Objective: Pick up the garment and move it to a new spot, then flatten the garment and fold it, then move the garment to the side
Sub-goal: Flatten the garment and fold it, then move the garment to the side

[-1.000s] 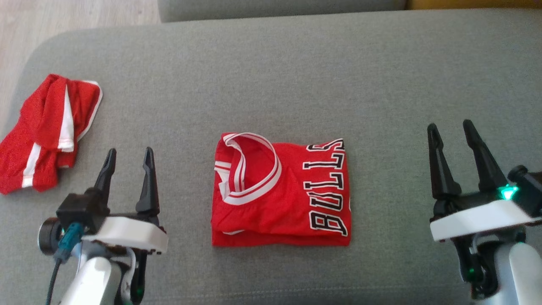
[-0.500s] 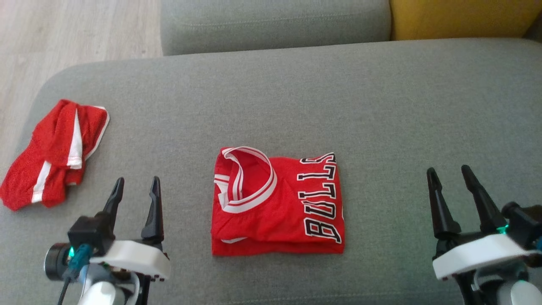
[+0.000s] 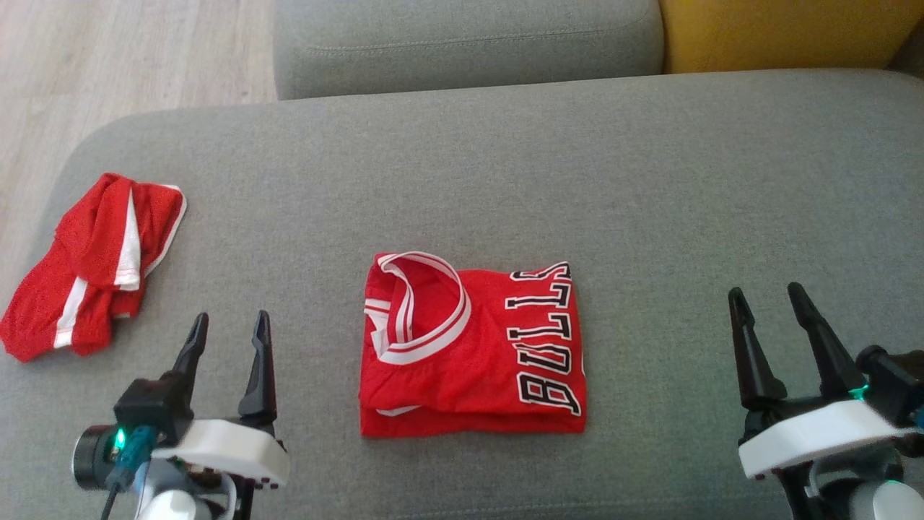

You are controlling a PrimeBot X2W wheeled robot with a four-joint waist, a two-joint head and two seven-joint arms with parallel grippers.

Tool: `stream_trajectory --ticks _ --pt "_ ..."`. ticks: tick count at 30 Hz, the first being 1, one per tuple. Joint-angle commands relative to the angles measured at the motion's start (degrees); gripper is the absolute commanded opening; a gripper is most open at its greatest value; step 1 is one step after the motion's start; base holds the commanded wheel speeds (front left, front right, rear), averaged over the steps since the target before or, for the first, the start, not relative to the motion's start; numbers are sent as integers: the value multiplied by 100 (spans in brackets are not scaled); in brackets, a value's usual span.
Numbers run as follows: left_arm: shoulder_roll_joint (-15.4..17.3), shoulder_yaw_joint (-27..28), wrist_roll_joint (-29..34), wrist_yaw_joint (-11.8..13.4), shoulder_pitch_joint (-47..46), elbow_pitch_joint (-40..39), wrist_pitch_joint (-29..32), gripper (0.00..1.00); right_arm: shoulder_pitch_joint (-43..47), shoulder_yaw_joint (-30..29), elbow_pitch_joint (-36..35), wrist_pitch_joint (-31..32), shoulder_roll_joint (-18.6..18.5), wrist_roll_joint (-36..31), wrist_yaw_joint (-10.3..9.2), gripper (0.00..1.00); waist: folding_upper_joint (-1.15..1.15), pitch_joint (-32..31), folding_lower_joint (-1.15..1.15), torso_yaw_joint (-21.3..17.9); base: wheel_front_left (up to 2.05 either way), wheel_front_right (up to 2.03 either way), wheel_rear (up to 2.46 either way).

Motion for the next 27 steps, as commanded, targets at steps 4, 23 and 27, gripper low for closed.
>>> stream_trajectory --ticks 4,23,27 --pt "154 207 -10 45 -254 -213 -4 100 -103 102 -239 42 -13 -27 -5 100 0 19 0 -7 0 0 0" --pt "222 175 4 69 -462 -344 -17 100 -317 128 23 234 -21 -24 -5 100 0 325 0 85 0 0 0" --pt "227 183 26 33 -679 -415 -44 100 -645 462 432 336 -39 76 -5 100 0 680 0 176 0 0 0"
